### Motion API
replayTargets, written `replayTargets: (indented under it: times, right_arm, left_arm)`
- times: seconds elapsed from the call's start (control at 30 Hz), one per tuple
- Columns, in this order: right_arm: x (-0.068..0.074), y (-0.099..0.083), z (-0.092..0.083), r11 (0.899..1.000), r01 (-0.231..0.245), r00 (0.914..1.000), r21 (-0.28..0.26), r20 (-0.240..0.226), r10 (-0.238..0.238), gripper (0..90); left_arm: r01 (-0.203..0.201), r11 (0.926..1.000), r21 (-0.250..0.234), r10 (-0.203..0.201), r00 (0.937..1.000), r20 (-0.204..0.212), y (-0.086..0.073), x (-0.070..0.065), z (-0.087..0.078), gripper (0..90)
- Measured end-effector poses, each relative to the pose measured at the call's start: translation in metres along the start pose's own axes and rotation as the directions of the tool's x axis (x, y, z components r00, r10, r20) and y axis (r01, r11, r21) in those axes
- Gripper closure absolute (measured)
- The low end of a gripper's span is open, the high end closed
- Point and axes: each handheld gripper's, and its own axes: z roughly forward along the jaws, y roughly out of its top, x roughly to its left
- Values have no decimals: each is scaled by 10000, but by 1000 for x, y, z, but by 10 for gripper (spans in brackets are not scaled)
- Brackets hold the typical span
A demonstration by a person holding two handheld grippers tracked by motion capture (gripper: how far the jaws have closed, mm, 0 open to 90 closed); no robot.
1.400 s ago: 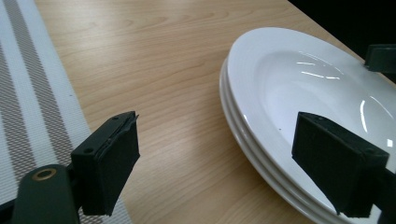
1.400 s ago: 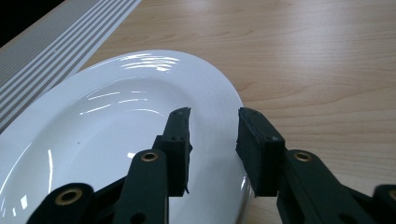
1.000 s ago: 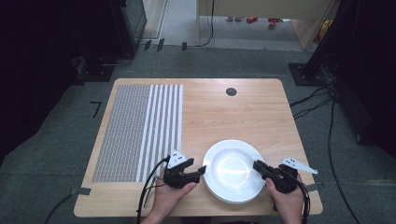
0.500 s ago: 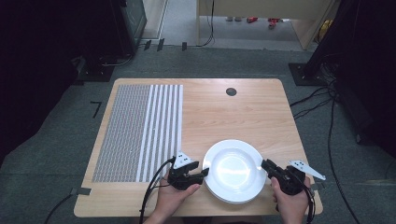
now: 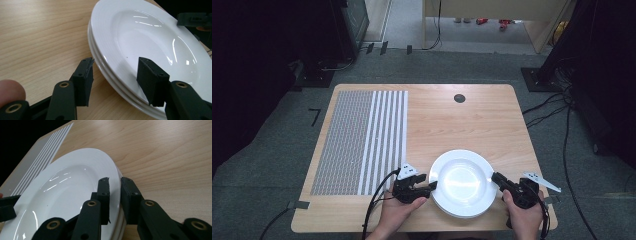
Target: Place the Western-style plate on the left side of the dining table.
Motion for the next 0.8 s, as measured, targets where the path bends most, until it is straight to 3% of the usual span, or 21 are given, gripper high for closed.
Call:
replayTargets:
  times: [0.17,0.33,0.5,0.63,0.77,0.8]
  right_arm:
    - [-2,0,0,9998,-197,9998,-22,-79,197,806]
    - [-4,0,0,9991,-435,9987,-18,-254,435,807]
    - [-10,-1,0,9930,-1178,9910,-41,-647,1173,829]
    - [-10,-1,0,9924,-1216,9903,-188,-708,1199,833]
    - [-11,-1,-2,9857,-1607,9821,-508,-1073,1546,838]
    - [-12,-1,-2,9798,-1920,9744,-563,-1300,1835,838]
  left_arm:
    - [-92,9999,70,91,9999,132,-2,-4,3,464]
    - [63,10000,69,-64,9998,211,-2,-2,3,464]
    - [88,10000,6,-88,9998,165,-2,-2,4,464]
    - [72,10000,-10,-72,9999,117,-3,-3,5,466]
    - [82,10000,-6,-82,9999,109,-3,-2,5,470]
    - [73,10000,-4,-73,9999,100,-3,-2,5,471]
